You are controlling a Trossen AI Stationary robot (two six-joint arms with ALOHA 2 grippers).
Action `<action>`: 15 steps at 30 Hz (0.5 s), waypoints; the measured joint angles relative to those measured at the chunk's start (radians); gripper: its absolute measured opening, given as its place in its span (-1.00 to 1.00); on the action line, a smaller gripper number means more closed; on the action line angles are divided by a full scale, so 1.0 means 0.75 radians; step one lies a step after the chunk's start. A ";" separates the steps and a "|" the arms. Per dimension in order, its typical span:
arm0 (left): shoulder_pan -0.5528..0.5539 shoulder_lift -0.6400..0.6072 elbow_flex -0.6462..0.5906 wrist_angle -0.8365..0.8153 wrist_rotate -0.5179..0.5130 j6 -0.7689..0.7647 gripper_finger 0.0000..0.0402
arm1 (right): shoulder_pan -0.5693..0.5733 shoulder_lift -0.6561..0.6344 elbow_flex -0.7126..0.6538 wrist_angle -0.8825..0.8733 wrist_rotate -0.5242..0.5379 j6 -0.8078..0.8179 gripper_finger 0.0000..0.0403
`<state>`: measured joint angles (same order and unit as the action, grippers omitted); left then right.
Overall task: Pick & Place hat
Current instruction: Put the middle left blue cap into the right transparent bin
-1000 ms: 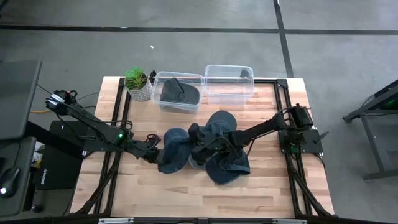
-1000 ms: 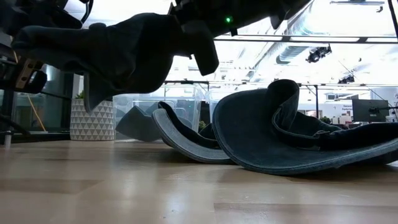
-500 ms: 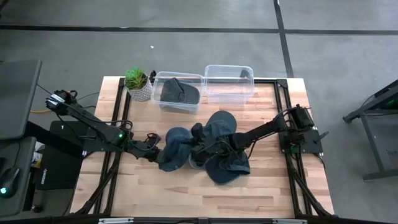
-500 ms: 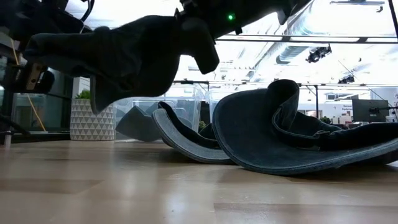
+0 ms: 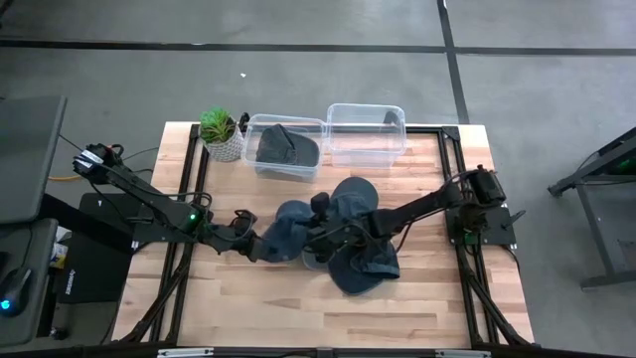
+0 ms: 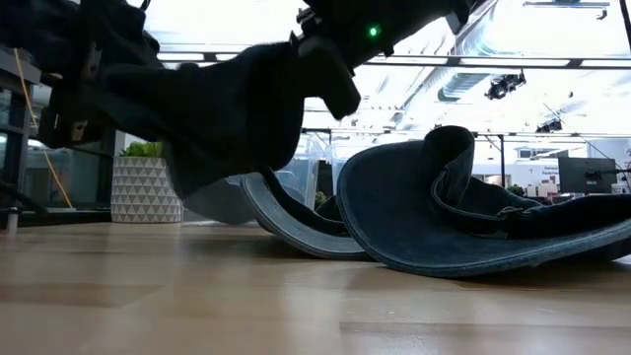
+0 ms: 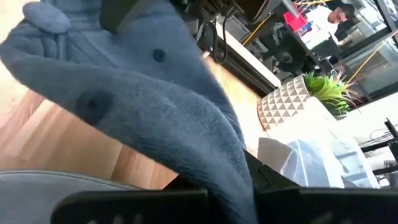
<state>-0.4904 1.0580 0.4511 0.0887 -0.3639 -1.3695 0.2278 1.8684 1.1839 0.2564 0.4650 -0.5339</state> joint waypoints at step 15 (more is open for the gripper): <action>0.000 -0.309 0.001 0.045 -0.563 0.410 0.24 | -0.097 -0.261 0.000 -0.230 -0.006 0.207 -0.97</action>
<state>-0.4904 0.8266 0.4515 0.1224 -0.7858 -1.0618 0.1547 1.6730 1.1839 0.0837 0.4602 -0.3786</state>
